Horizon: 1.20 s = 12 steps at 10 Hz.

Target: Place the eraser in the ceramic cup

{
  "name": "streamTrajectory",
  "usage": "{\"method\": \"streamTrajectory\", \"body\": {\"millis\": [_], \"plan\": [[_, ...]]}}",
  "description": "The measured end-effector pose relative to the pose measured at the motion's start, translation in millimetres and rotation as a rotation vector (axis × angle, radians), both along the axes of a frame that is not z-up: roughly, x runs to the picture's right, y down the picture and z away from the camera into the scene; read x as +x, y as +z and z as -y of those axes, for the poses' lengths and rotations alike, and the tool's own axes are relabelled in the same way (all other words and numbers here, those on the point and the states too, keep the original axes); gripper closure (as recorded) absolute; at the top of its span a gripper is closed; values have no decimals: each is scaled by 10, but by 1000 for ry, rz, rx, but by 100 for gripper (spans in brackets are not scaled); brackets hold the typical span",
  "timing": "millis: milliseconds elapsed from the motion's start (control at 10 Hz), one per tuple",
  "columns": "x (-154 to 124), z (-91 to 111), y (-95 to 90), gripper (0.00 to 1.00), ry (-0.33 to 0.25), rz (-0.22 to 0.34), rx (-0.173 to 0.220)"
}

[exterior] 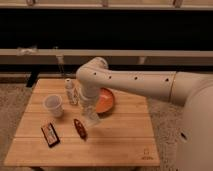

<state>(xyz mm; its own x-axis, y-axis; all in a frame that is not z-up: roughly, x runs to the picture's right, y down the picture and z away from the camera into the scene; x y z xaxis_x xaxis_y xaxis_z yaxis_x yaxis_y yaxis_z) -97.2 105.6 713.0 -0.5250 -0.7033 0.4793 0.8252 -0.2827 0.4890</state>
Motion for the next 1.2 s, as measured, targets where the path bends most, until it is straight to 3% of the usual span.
{"method": "streamTrajectory", "body": {"millis": [600, 900, 1000, 1200], "plan": [[18, -22, 15, 100, 4, -3, -13], [-56, -119, 345, 100, 46, 34, -48], [-150, -212, 645, 100, 63, 65, -55], [-353, -326, 988, 100, 74, 106, -51]]}}
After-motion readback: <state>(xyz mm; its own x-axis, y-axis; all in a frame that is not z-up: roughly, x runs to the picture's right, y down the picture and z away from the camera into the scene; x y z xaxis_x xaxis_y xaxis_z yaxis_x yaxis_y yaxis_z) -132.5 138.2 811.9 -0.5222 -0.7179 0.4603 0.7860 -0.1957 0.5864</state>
